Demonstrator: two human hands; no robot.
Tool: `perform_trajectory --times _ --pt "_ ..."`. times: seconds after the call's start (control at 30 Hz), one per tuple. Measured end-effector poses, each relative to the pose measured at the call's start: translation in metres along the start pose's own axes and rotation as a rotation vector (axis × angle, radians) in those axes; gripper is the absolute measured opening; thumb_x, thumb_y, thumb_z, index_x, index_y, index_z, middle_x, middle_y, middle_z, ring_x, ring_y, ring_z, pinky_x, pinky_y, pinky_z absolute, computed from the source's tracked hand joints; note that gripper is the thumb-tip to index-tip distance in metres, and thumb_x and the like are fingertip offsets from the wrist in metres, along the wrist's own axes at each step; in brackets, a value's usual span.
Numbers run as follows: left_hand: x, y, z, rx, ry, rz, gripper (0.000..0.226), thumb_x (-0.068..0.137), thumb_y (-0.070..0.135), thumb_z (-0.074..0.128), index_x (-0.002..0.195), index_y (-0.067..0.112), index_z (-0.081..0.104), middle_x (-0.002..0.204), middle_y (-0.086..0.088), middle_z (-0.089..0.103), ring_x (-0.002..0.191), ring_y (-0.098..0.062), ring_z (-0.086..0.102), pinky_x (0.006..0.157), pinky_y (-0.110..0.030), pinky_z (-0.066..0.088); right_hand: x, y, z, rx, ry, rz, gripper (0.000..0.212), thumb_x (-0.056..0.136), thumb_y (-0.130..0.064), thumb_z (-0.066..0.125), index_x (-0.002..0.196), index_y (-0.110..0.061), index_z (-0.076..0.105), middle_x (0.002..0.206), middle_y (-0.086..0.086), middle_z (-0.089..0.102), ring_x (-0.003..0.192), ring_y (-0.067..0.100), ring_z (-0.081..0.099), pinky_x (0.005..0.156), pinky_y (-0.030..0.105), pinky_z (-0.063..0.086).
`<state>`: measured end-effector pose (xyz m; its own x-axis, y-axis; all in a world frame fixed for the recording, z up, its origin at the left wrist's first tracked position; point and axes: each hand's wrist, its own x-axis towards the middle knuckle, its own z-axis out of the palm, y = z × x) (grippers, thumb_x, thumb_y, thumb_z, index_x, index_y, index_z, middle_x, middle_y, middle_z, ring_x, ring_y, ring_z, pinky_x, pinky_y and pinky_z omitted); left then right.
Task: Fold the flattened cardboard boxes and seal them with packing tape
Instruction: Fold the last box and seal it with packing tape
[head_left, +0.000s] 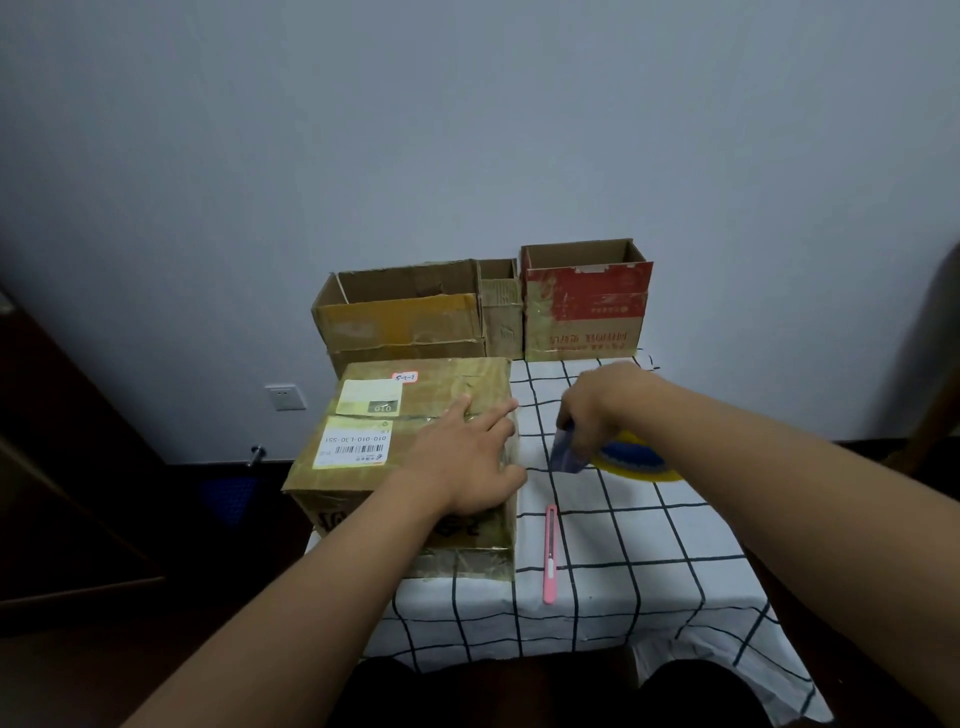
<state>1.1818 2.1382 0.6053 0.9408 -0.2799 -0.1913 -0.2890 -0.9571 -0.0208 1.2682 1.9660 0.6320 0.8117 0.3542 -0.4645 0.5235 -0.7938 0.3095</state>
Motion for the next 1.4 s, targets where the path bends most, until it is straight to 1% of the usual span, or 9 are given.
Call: perform_trajectory --times 0.23,0.33,0.57,0.9,0.97,1.03,1.13,1.27,1.4 --pt "-0.001 -0.001 0.002 -0.007 0.012 0.009 0.064 0.094 0.054 0.031 0.152 0.025 0.027 0.163 0.018 -0.001 0.151 -0.030 -0.002 0.111 -0.050 0.029 -0.012 0.002 0.067 0.315 0.224 0.137 0.055 0.092 -0.065 0.038 0.145 -0.050 0.034 0.127 0.006 0.053 0.111 0.027 0.055 0.085 0.038 0.047" --pt "-0.002 -0.001 0.001 -0.016 0.019 0.011 0.063 0.095 0.053 0.030 0.151 0.025 0.028 0.163 0.017 -0.002 0.151 -0.030 -0.002 0.112 -0.049 0.028 -0.016 0.001 0.097 0.341 0.252 0.163 0.062 0.094 -0.060 0.042 0.150 -0.051 0.017 0.131 0.009 0.042 0.118 0.028 0.050 0.087 0.038 0.046" --pt "-0.002 -0.001 0.005 -0.041 0.033 0.018 0.061 0.096 0.051 0.030 0.151 0.025 0.028 0.163 0.019 -0.004 0.151 -0.029 -0.003 0.112 -0.049 0.027 -0.006 -0.026 0.158 0.297 0.361 0.323 0.069 0.094 -0.052 0.052 0.152 -0.039 0.018 0.132 0.011 0.042 0.117 0.028 0.047 0.069 0.033 0.044" --pt "-0.003 -0.002 0.007 -0.075 0.055 0.021 0.060 0.096 0.051 0.030 0.151 0.026 0.029 0.163 0.018 -0.003 0.151 -0.029 -0.004 0.114 -0.048 0.024 0.009 -0.065 0.209 0.223 0.332 0.417 0.070 0.099 -0.020 0.033 0.157 -0.029 -0.004 0.134 0.018 0.037 0.110 0.031 0.044 0.088 0.038 0.041" --pt "-0.001 -0.003 0.008 -0.075 0.061 0.018 0.060 0.095 0.051 0.030 0.151 0.027 0.030 0.163 0.018 -0.003 0.151 -0.029 -0.004 0.114 -0.048 0.025 0.009 -0.066 0.208 0.220 0.308 0.432 0.066 0.100 -0.030 0.033 0.157 -0.031 0.000 0.139 0.019 0.035 0.116 0.034 0.042 0.092 0.042 0.039" --pt "0.000 -0.003 0.010 -0.071 0.066 0.015 0.060 0.095 0.051 0.030 0.150 0.028 0.031 0.163 0.019 -0.002 0.151 -0.029 -0.003 0.113 -0.049 0.026 0.010 -0.064 0.192 0.287 0.412 0.462 0.059 0.097 -0.041 0.043 0.153 -0.032 0.027 0.137 0.019 0.042 0.115 0.038 0.045 0.092 0.048 0.038" --pt "0.001 -0.004 0.011 -0.075 0.074 0.011 0.059 0.095 0.052 0.031 0.149 0.028 0.032 0.163 0.019 -0.003 0.151 -0.029 -0.003 0.113 -0.049 0.027 0.015 -0.061 0.152 0.752 0.753 0.343 0.036 0.094 -0.043 0.048 0.119 -0.023 0.063 0.102 0.014 0.060 0.090 0.035 0.055 0.073 0.040 0.044" --pt "0.000 -0.003 0.012 -0.080 0.084 0.009 0.059 0.095 0.054 0.029 0.148 0.028 0.033 0.163 0.019 -0.003 0.151 -0.028 -0.003 0.113 -0.049 0.027 0.011 -0.067 0.081 1.949 0.335 0.177 0.029 0.102 -0.039 0.045 0.115 -0.016 0.056 0.085 0.010 0.069 0.074 0.020 0.062 0.070 0.033 0.048" --pt "-0.001 -0.001 0.012 -0.102 0.102 0.005 0.054 0.096 0.052 0.030 0.145 0.030 0.034 0.163 0.020 -0.001 0.152 -0.027 -0.002 0.114 -0.048 0.026 0.021 -0.078 0.069 2.269 0.331 0.109 0.033 0.098 -0.013 0.055 0.130 -0.015 0.046 0.079 0.011 0.062 0.063 0.017 0.054 0.061 0.028 0.046"
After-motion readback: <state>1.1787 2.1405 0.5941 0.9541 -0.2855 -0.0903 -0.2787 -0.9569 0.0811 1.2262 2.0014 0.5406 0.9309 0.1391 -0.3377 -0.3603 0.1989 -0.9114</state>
